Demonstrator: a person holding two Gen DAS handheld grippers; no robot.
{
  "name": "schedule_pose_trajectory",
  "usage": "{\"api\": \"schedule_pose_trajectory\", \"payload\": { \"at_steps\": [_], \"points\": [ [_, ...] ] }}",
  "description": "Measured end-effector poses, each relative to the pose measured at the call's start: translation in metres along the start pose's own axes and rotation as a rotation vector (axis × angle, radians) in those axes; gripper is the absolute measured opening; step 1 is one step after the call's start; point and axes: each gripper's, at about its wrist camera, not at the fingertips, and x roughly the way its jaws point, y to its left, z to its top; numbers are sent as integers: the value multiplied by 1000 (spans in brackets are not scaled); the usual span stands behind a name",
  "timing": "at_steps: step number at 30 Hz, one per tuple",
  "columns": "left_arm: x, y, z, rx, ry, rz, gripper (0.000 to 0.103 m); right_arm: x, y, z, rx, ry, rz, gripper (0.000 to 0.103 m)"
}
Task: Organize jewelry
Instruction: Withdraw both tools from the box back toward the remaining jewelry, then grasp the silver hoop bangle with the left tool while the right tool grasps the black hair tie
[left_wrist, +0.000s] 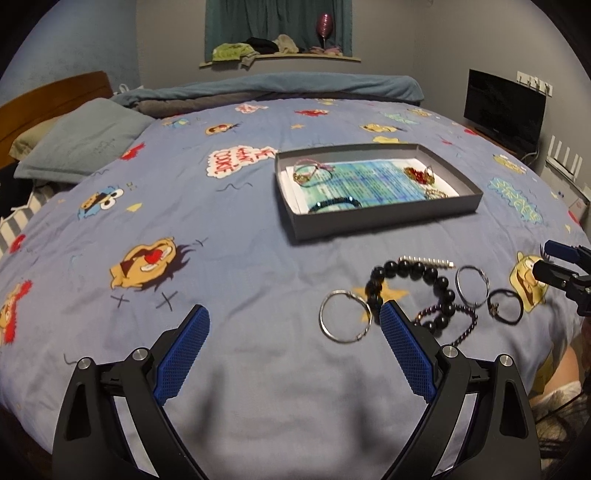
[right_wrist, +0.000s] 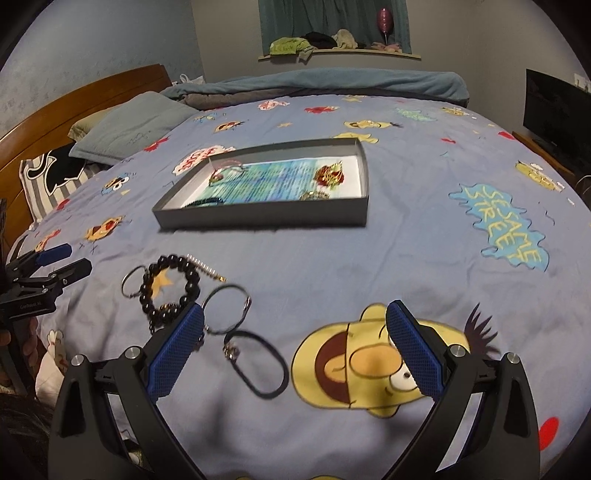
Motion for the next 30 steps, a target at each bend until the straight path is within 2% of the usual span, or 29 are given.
{"api": "schedule_pose_trajectory", "payload": {
  "at_steps": [16, 26, 29, 30],
  "points": [
    [11, -9, -23, 19, 53, -36, 93, 5, 11, -31, -45, 19, -21, 97],
    [44, -15, -19, 28, 99, -67, 92, 17, 13, -39, -72, 39, -27, 97],
    [50, -20, -21, 46, 106, -54, 91, 20, 17, -43, -94, 49, -23, 93],
    [51, -20, -21, 46, 104, -57, 91, 21, 19, -43, -101, 56, -20, 87]
  ]
}}
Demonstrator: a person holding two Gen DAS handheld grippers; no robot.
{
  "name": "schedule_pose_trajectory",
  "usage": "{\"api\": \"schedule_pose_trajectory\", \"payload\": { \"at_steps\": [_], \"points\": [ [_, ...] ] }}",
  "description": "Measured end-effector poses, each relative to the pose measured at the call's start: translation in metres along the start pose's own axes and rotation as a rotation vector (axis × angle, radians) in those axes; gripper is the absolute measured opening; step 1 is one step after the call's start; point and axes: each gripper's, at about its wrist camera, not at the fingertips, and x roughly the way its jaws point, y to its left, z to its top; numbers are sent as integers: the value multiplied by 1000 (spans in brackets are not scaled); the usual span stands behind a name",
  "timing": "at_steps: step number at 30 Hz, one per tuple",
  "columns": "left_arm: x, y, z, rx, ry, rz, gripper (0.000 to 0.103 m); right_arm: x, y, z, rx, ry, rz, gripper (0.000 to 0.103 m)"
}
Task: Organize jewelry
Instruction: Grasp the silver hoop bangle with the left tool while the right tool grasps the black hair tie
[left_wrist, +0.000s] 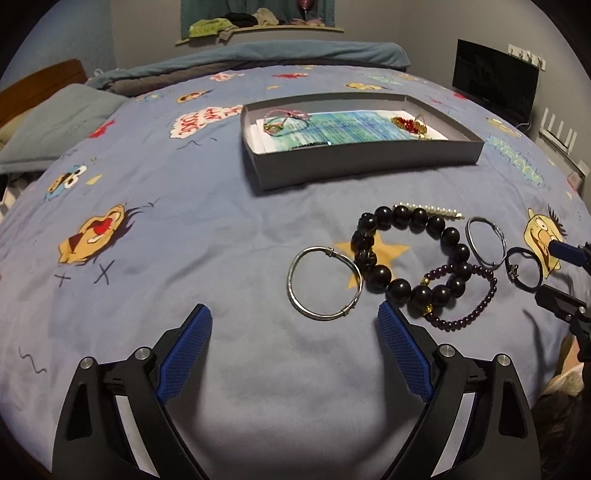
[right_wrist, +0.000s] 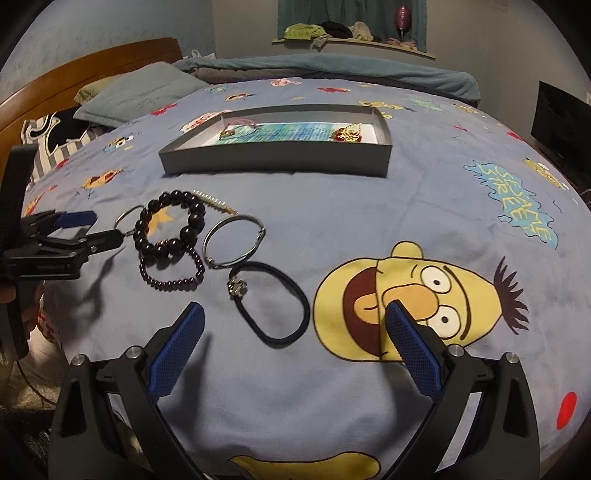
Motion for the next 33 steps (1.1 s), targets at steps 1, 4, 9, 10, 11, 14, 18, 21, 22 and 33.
{"api": "schedule_pose_trajectory", "payload": {
  "at_steps": [1, 4, 9, 10, 11, 14, 18, 21, 22, 33],
  "points": [
    [0, 0, 0, 0, -4, -3, 91, 1, 1, 0, -5, 2, 1, 85],
    [1, -3, 3, 10, -9, -8, 87, 4, 3, 0, -16, 3, -3, 78],
    [6, -6, 4, 32, -5, -4, 80, 7, 2, 2, -7, 2, -3, 64],
    [7, -6, 4, 39, -6, -2, 78, 8, 2, 2, -6, 6, -3, 60],
    [9, -6, 5, 44, -7, 0, 77, 8, 1, 2, -4, 9, -4, 58],
    [13, -7, 7, 57, -14, 0, 73, 8, -3, 3, 11, 11, 1, 48],
    [19, -10, 13, 68, -25, -11, 67, 10, -6, 4, 15, 20, -1, 35],
    [20, -12, 14, 76, -32, -17, 57, 9, -7, 5, 12, 15, 1, 20],
    [19, -12, 14, 76, -39, -24, 48, 9, -8, 5, 14, 14, 3, 14],
    [3, -7, 17, 44, -58, -70, 47, 4, -11, 11, 18, -14, 17, 3]
  ]
}}
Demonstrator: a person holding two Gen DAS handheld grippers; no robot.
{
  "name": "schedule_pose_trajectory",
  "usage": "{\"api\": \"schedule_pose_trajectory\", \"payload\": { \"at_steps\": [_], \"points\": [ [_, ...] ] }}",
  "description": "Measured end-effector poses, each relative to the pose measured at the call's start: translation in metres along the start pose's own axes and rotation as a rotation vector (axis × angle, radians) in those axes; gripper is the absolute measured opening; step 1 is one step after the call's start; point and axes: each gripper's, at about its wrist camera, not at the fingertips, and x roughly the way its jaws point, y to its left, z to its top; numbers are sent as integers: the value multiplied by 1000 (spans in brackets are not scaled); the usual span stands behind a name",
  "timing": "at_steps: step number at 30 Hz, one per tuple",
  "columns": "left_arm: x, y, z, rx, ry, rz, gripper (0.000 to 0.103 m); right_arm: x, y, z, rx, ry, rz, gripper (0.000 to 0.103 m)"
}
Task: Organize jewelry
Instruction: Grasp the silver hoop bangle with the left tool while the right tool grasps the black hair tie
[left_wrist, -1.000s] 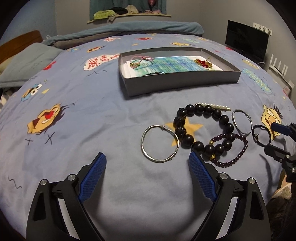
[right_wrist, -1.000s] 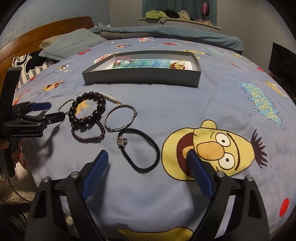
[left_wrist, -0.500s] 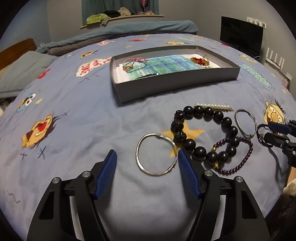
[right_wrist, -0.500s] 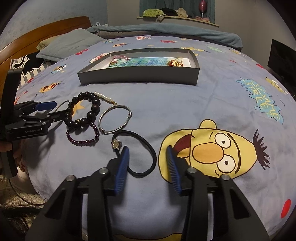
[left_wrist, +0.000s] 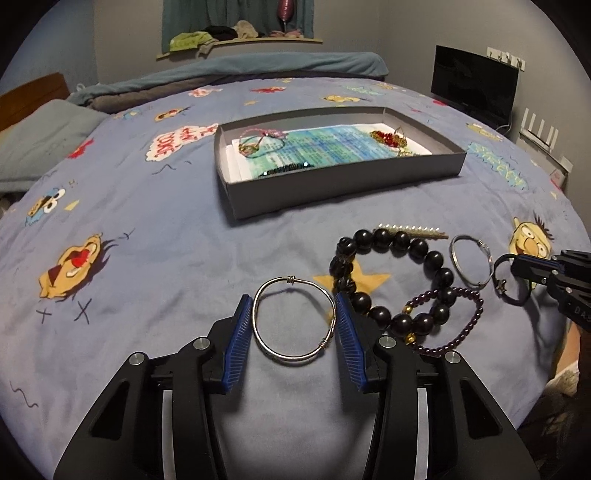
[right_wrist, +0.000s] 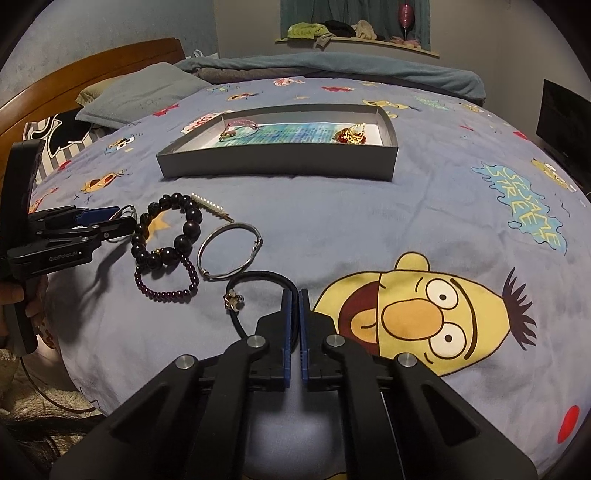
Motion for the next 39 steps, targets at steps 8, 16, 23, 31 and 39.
{"api": "schedule_pose_trajectory", "payload": {
  "at_steps": [8, 16, 23, 31, 39],
  "points": [
    [-18, 1, 11, -7, -47, -13, 47, -12, -8, 13, 13, -48, -13, 3],
    [-24, 4, 19, -11, -54, -4, 47, -22, -14, 35, 0, -105, -34, 3],
    [-29, 12, 33, -25, -81, 7, 47, -25, -21, 63, -5, -154, -58, 3],
    [-30, 19, 60, -16, -118, 20, 47, -25, -22, 95, -15, -209, -66, 3],
    [-18, 23, 92, -8, -131, 4, 47, -11, -18, 126, -32, -238, -55, 3]
  ]
}}
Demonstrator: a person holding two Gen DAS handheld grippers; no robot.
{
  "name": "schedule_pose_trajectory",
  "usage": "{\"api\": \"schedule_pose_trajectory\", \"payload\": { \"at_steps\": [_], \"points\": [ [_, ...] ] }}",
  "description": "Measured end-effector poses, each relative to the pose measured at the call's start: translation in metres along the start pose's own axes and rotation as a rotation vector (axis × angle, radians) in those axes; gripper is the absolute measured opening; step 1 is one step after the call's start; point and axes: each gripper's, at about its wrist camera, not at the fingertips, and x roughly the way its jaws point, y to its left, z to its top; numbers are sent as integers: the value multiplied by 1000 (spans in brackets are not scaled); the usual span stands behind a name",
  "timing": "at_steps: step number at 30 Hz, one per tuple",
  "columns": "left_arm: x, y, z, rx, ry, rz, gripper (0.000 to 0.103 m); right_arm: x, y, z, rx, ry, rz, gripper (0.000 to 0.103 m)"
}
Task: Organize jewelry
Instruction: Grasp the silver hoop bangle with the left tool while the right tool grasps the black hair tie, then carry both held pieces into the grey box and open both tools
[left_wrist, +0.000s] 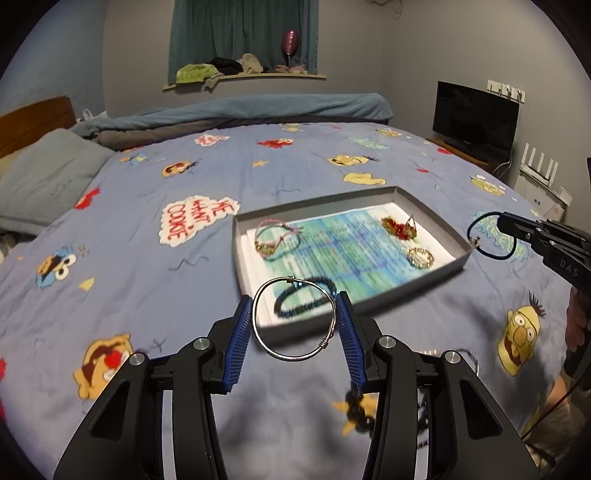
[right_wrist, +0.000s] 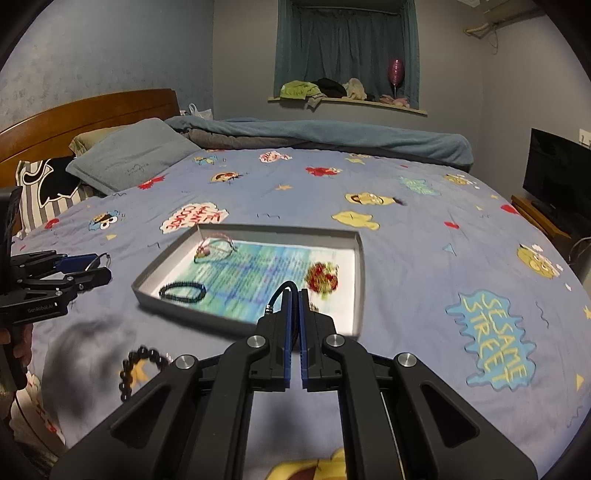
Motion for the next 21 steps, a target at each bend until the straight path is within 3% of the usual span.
{"api": "schedule_pose_trajectory", "payload": {
  "at_steps": [11, 21],
  "points": [
    [53, -10, 34, 43, 45, -48, 47, 51, -9, 24, 18, 9, 20, 3],
    [120, -8, 40, -22, 198, -68, 47, 110, -26, 32, 61, 86, 28, 3]
  ]
}}
